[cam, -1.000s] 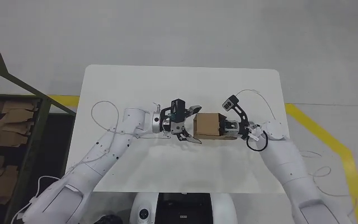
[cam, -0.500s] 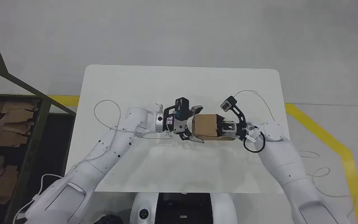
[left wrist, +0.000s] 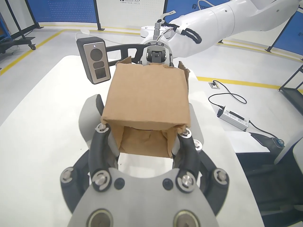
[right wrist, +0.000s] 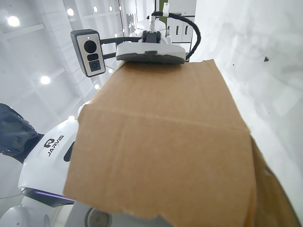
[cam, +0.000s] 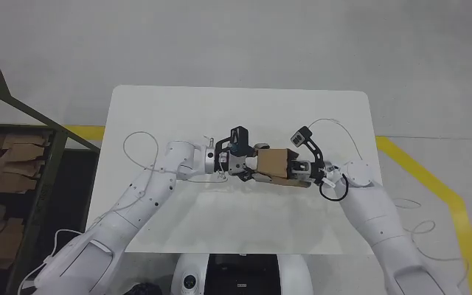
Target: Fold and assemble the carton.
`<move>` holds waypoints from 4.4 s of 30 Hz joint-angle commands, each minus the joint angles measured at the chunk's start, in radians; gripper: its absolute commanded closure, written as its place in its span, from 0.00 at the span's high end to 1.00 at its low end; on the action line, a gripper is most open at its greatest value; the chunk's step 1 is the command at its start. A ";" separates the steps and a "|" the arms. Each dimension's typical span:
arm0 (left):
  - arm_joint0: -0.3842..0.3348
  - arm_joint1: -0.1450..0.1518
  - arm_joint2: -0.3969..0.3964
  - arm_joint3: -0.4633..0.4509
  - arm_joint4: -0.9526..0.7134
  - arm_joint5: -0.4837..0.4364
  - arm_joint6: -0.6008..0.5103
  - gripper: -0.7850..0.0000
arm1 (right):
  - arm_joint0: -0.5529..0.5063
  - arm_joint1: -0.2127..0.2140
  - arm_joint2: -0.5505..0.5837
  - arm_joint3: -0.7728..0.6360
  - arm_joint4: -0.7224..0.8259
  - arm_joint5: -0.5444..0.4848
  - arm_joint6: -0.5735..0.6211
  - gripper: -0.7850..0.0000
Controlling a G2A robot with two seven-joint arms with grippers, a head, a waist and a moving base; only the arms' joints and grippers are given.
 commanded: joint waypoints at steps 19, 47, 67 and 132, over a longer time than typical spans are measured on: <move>0.000 -0.006 0.004 -0.003 -0.039 -0.011 -0.018 0.59 | 0.003 -0.006 -0.028 0.003 -0.012 -0.004 -0.021 0.00; 0.017 0.002 -0.016 -0.018 -0.071 -0.011 0.003 1.00 | -0.004 -0.002 -0.002 0.025 0.030 -0.018 -0.019 0.00; 0.123 0.052 -0.202 -0.056 -0.161 0.019 0.037 1.00 | 0.024 -0.016 -0.006 0.091 0.155 0.019 0.073 0.00; 0.053 -0.005 -0.072 -0.048 -0.130 0.108 -0.070 1.00 | -0.029 0.001 -0.004 -0.016 0.221 0.098 0.152 0.00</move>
